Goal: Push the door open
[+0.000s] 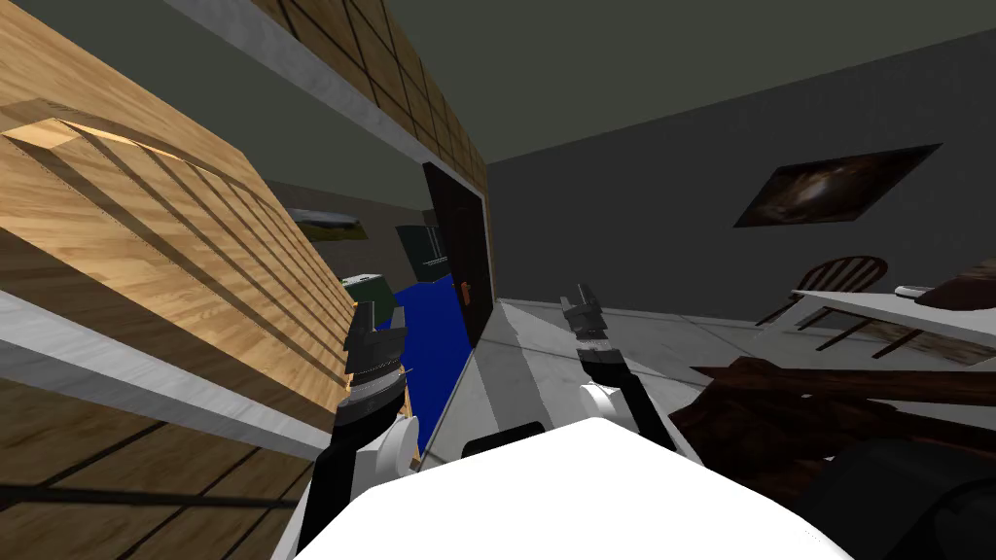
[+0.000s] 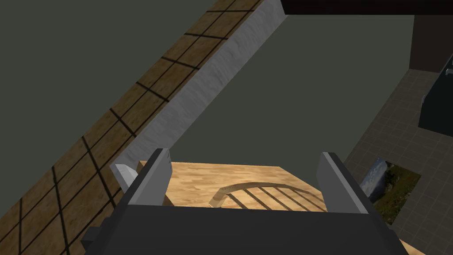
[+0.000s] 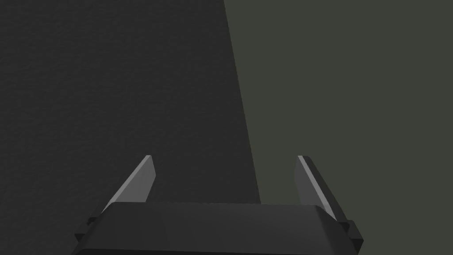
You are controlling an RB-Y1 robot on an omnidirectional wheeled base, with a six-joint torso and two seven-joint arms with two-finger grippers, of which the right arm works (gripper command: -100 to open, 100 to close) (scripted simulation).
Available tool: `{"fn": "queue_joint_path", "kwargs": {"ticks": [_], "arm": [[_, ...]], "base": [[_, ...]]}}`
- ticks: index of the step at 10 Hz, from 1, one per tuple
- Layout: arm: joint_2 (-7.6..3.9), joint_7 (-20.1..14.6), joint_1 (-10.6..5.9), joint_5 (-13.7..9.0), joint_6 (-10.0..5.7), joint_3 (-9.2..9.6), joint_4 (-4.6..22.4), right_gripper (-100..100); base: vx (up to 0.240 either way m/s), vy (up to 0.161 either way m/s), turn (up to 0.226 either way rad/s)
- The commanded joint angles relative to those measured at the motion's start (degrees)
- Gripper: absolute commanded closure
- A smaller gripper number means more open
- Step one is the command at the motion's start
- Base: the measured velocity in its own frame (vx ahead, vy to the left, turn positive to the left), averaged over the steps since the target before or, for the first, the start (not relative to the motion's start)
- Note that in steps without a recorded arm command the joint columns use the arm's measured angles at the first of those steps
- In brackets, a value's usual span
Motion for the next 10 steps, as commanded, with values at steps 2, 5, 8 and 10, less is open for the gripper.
{"fn": "queue_joint_path", "kwargs": {"ticks": [2,5,8,10], "arm": [[-0.75,-0.7,-0.3,1.0,0.0,1.25,1.2,-100],[-1.81,-1.9,-0.8,2.5,0.0,3.31,3.2,-100],[-2.89,-3.2,-1.37,4.4,0.01,5.71,5.4,-100],[-3.66,-4.3,-1.82,5.8,0.01,7.57,7.2,-100]], "base": [[0.168,-0.001,0.054],[0.206,-0.029,0.065],[0.19,-0.024,0.074],[0.208,-0.037,0.104]]}}
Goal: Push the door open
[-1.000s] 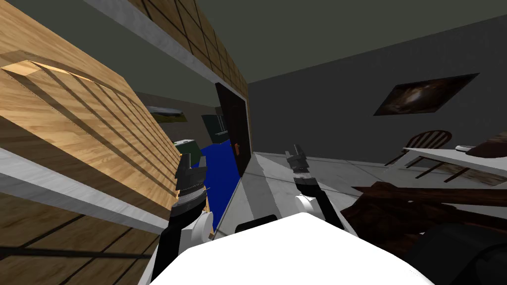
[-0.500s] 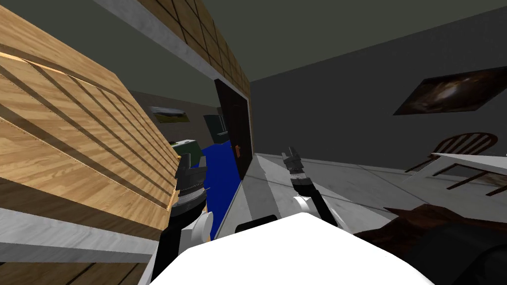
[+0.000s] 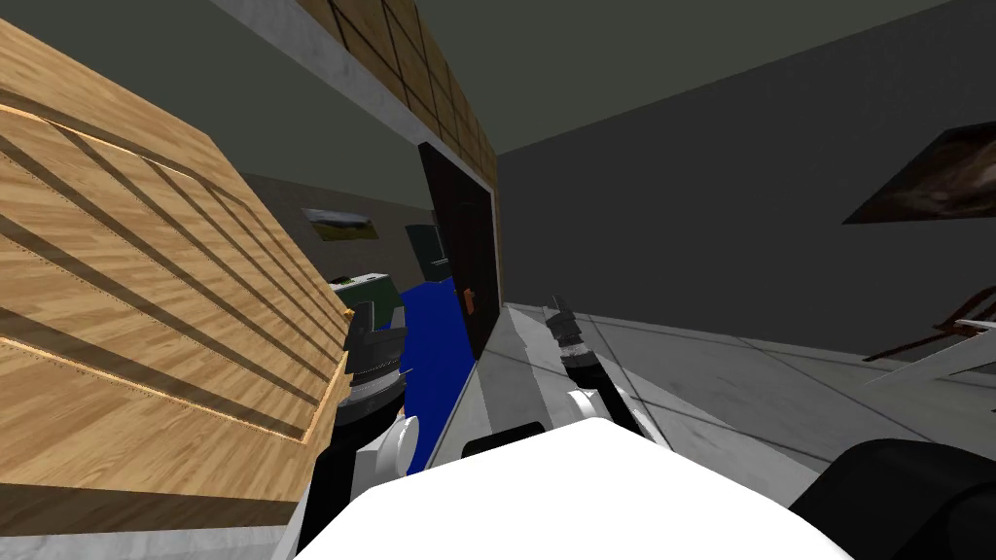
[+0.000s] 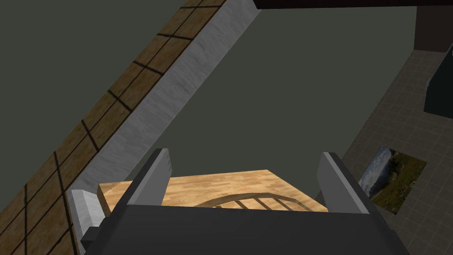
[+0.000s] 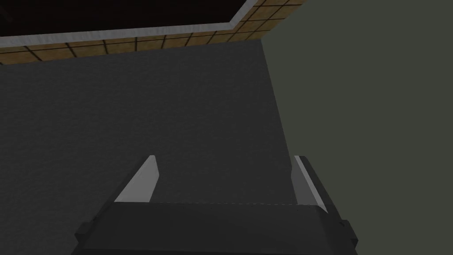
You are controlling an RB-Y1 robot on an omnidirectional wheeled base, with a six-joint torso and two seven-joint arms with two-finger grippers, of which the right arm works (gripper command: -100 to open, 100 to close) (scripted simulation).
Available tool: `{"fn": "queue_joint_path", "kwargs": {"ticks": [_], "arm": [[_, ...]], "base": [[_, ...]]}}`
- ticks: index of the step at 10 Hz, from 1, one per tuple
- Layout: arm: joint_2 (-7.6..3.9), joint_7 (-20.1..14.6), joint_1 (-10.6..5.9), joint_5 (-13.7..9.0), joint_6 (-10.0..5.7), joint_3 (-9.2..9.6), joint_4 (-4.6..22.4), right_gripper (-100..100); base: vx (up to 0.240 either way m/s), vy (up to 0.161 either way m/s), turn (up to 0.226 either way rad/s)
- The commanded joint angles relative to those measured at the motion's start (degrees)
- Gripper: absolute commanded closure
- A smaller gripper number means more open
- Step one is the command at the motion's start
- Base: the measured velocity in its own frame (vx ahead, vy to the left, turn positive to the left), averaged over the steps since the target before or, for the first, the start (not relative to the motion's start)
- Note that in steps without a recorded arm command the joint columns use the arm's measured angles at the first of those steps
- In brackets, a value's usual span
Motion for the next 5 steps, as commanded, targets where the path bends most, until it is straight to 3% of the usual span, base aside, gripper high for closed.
{"fn": "queue_joint_path", "kwargs": {"ticks": [1,5], "arm": [[-0.45,-0.9,-0.55,1.4,0.37,1.82,1.3,-100],[-2.04,-3.3,-1.6,4.8,0.37,6.18,5.5,-100]], "base": [[0.171,-0.043,0.095],[0.206,-0.054,0.104]]}}
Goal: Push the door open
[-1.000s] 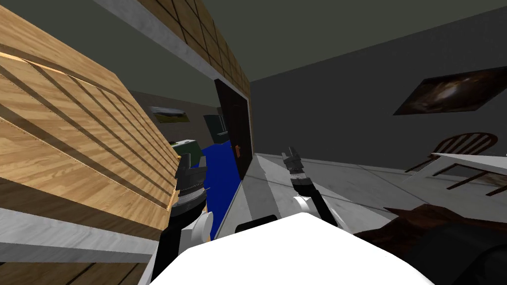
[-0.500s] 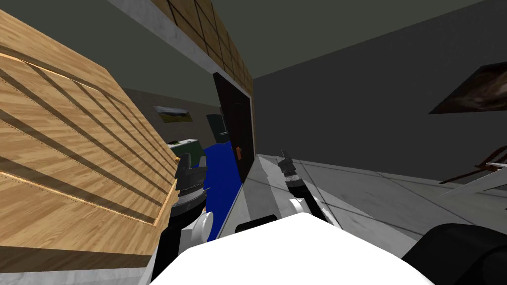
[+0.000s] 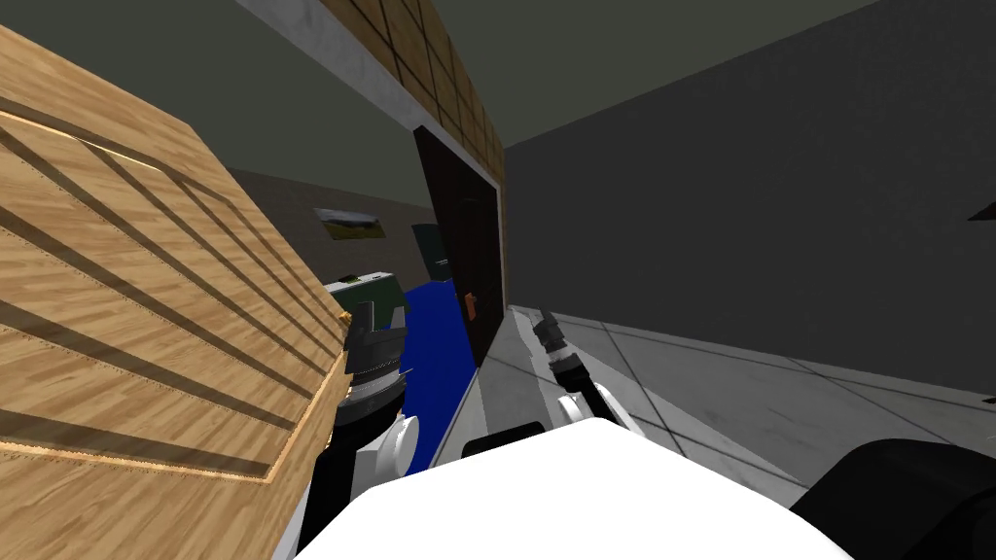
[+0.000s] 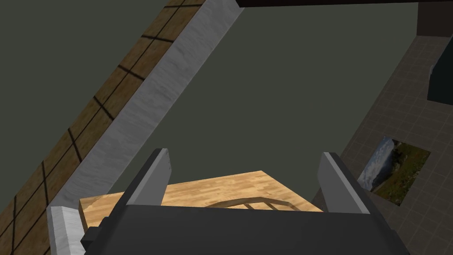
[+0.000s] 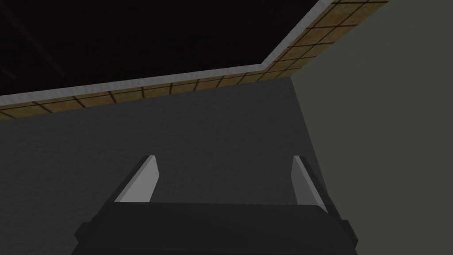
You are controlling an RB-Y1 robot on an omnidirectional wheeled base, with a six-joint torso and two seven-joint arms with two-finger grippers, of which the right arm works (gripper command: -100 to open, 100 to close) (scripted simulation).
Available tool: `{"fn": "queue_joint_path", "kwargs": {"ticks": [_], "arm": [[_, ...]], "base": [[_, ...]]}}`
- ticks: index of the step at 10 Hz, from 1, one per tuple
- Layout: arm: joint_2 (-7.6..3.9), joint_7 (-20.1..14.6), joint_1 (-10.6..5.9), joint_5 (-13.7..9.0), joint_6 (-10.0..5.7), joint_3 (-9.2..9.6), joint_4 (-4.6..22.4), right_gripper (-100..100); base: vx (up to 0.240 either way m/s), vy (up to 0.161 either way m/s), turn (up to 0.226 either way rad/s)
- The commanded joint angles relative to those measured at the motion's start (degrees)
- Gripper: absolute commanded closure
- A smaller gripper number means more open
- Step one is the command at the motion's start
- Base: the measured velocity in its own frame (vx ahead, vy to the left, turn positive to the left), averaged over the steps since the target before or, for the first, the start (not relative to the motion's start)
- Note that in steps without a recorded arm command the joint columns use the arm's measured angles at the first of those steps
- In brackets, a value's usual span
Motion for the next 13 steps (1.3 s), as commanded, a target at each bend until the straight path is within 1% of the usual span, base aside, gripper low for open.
{"fn": "queue_joint_path", "kwargs": {"ticks": [1,3,4,7,8,11,13], "arm": [[-0.82,-1.3,-0.14,1.4,-0.25,1.83,1.7,-100],[-1.6,-2.6,-0.72,3.2,-0.25,4.21,4.0,-100],[-1.8,-2.9,-0.86,3.7,-0.25,4.83,4.6,-100],[-2.94,-5.0,-1.75,6.5,-0.25,8.5,8.1,-100],[-3.12,-5.3,-1.9,7.0,-0.25,9.11,8.7,-100],[-4.19,-7.4,-2.77,9.8,-0.24,12.73,12.1,-100],[-4.53,-8.1,-3.05,10.7,-0.24,13.92,13.2,-100]], "base": [[0.201,-0.061,0.139],[0.186,-0.049,0.119],[0.162,-0.055,0.08],[0.147,-0.074,0.11],[0.148,-0.05,0.086],[0.194,-0.066,0.113],[0.132,-0.071,0.068]]}}
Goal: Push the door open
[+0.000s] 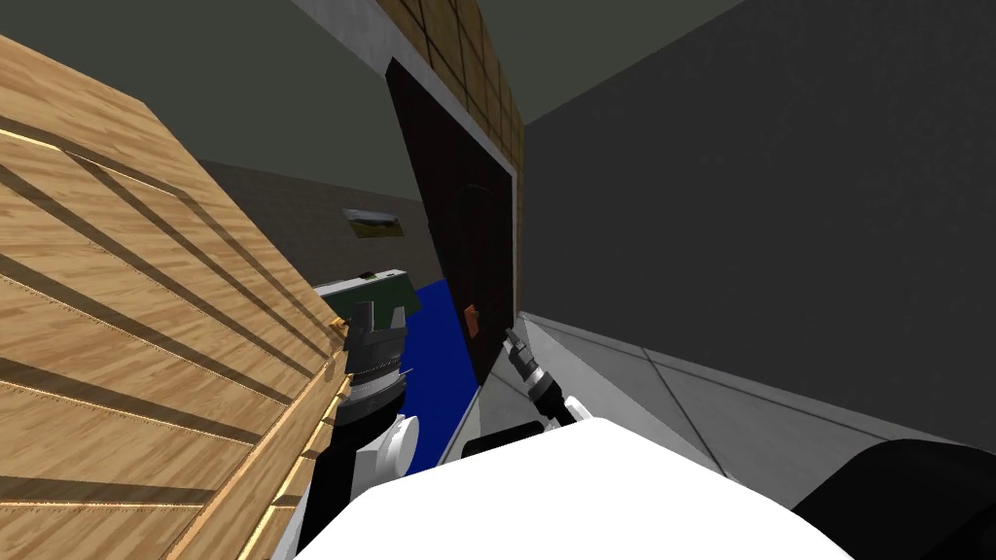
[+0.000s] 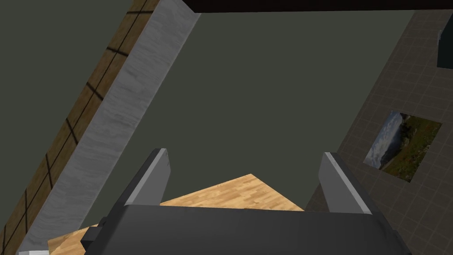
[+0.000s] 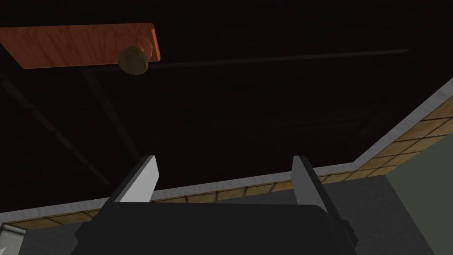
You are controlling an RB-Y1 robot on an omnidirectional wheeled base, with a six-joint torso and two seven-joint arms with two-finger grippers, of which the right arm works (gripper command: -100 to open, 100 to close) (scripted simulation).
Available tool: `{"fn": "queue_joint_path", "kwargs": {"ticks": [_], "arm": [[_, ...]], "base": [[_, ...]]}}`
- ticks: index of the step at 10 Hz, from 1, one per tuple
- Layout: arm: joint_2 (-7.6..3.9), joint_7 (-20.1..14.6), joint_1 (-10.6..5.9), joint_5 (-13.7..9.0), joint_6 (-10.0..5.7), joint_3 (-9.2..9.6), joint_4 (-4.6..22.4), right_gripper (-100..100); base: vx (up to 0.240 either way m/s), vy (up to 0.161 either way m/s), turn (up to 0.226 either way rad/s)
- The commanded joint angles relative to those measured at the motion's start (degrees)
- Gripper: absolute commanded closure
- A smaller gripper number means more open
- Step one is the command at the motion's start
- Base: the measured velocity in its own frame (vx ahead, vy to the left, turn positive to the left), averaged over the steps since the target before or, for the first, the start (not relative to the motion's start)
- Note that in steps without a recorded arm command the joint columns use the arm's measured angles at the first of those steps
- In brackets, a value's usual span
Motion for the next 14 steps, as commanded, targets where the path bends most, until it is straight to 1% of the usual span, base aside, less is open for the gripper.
{"fn": "queue_joint_path", "kwargs": {"ticks": [1,4,5,6,11,14], "arm": [[-0.46,-1.0,-0.54,1.2,-0.16,1.46,1.8,-100],[-1.08,-2.2,-1.07,2.9,-0.16,3.7,3.9,-100],[-1.52,-3.1,-1.45,4.1,-0.16,5.27,5.4,-100],[-1.65,-3.4,-1.58,4.5,-0.16,5.78,5.9,-100],[-2.93,-6.1,-2.73,8.2,-0.15,10.58,10.4,-100],[-3.47,-7.3,-3.23,9.8,-0.15,12.64,12.4,-100]], "base": [[0.113,-0.029,0.088],[0.126,-0.069,0.082],[0.17,-0.069,0.134],[0.167,-0.078,0.093],[0.184,-0.088,0.087],[0.185,-0.096,0.071]]}}
